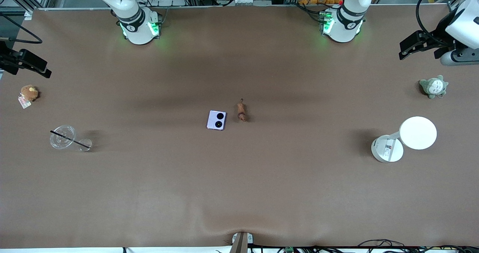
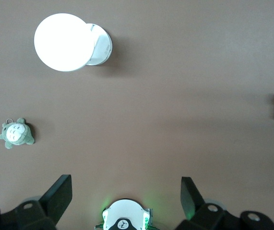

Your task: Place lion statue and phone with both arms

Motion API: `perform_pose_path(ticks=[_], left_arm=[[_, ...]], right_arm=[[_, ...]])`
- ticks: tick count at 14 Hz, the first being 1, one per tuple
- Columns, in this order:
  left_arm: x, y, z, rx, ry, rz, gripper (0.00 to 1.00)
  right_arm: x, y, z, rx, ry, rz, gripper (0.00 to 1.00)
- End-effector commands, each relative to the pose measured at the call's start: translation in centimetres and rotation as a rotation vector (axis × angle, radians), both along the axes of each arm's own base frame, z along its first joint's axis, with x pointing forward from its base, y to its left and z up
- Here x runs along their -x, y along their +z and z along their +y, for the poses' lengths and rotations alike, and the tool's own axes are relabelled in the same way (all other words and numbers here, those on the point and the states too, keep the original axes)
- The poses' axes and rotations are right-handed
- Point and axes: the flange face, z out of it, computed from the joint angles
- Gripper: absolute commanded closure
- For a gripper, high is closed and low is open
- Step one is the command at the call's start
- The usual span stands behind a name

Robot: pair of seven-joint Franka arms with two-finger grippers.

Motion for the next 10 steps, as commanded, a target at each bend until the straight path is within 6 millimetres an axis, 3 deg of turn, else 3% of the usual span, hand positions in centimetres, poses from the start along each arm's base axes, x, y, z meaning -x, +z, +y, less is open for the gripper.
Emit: perform_pose_path(ticks=[1,7,10], left_arm=[[-0.4,0.3,0.2,-0.014,0.005,-0.008,0.0],[-1.3,0.3,0.4,-0.01,0.004,-0.01,0.0],[-2.8,-1.1,-0.3,0.004,0.001,0.014,0.0]], right_arm=[[-0.2,0.1,-0.6,0.015,-0.019,-0.015,0.0],[0.0,0.0,-0.8,0.002,-0.031,-0.001,0.0],[0.0,0.0,-0.9,0.002,-0.033,-0.002,0.0]])
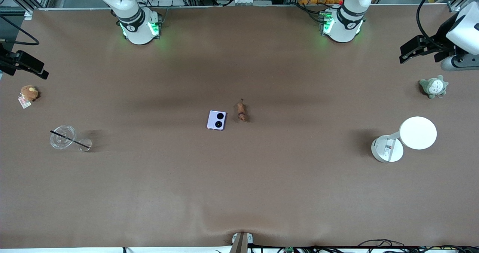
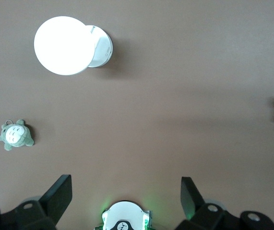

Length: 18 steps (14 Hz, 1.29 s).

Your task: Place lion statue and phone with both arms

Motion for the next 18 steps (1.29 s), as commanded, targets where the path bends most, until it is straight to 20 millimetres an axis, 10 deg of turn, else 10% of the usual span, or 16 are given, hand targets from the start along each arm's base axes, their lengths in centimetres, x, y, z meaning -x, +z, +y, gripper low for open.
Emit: perform_pose_path(ticks=[1,13,18], left_arm=[[-1.9,-0.7,-1.5,0.002,-0.012,0.01,0.0],[-5.8,-12.1,-21.3,-0.013,-0.045,0.022,0.0],[-5.6,-13.8,-23.2,-0.024,-0.056,0.029,0.0]], right_arm=[[0.1,0.2,-0.2,0.002,-0.018,0.0,0.0],[0.0,0.1,0.0,0.002,-0.015,-0.001,0.0],[-0.1,0.0,0.0,0.002,-0.015,0.0,0.0]])
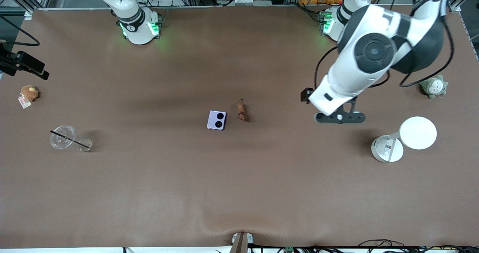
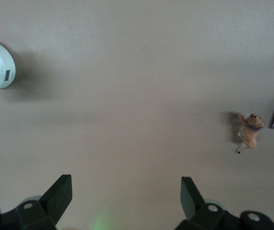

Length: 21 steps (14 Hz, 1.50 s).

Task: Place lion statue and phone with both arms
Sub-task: 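Reach the left gripper toward the brown lion figurine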

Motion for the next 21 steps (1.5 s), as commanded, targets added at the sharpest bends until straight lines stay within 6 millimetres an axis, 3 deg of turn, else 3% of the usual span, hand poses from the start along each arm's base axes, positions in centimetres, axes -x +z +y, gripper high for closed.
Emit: perform_pose_path(ticks=[1,5,10,14,16,21], left_arm=[[-0.9,0.6,0.8,-0.006,0.027,-0.016,0.0],[-2.6,0.1,2.0,0.018,0.057,-0.057,0.0],[-2.9,-3.7,0.6,0.0,0.054,-0.006,0.0],[-0.9,-4.5,-3.8,-0.015,0.085,0.001,0.0],[-0.8,-4.9,-5.2,-0.005,0.15,-0.034,0.0],[-0.6,-9.6,-8.9,-0.01,0.189,-0.037,0.0]], right_arm=[[0.0,0.1,0.0,0.002,-0.014,-0.001,0.0],[0.0,0.1,-0.1,0.002,-0.016,-0.004,0.0],[-0.2,0.2,0.0,0.0,-0.016,-0.01,0.0],[-2.1,-0.9,0.5,-0.052,-0.015,-0.006,0.0],[-3.1,-1.2,0.4,-0.084,-0.052,-0.005,0.0],[-6.1,-3.1,2.8,-0.081,-0.21,-0.01,0.0]])
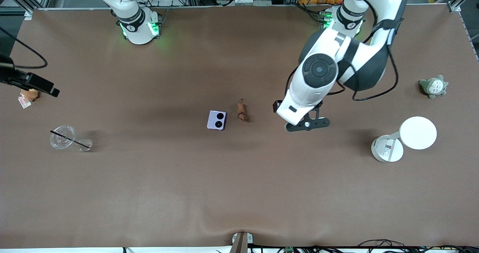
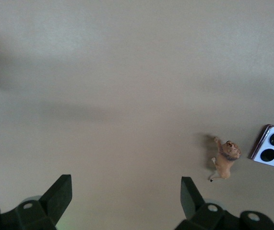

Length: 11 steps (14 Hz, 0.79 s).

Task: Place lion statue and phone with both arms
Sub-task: 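Reach the left gripper toward the brown lion figurine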

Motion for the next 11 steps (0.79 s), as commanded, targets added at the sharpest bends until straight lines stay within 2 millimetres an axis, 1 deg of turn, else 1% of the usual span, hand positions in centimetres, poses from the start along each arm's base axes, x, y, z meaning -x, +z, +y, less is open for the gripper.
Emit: perform_pose_path(ticks=[1,3,4,5,7,9,10,11], left_arm=[[-0.3,-3.7,-3.1,0.014,0.068,-0.017,0.0],[0.4,-6.6,-5.8,0.031,0.138,-0.024,0.0],[0.6,-8.0,-6.8,0.033,0.151,-0.028,0.0],[0.6,-8.9,-7.2,0.04,0.17,-0.036,0.0],[2.1,-10.4,-9.7,0.041,0.195,-0.044,0.0],[3.0,-12.1,-11.9,0.066,0.222,-0.075,0.0],[3.2,-12.8,-12.5,0.079,0.232,-0.087,0.0],[4.0,-13.3,-13.4,0.078,0.208,-0.089,0.0]], right_arm=[[-2.1,-0.5,2.1,-0.008,-0.079,-0.019,0.0],[-2.8,-1.4,3.5,-0.007,-0.111,-0.017,0.0],[-3.1,-2.0,4.3,-0.007,-0.113,-0.009,0.0],[-3.3,-2.6,5.0,-0.004,-0.107,0.001,0.0],[-3.8,-3.9,6.1,-0.003,-0.092,0.02,0.0],[-4.3,-4.2,6.2,-0.004,-0.09,0.023,0.0],[-4.4,-4.3,6.4,-0.004,-0.089,0.021,0.0],[-4.5,-4.6,6.7,-0.006,-0.085,0.022,0.0]])
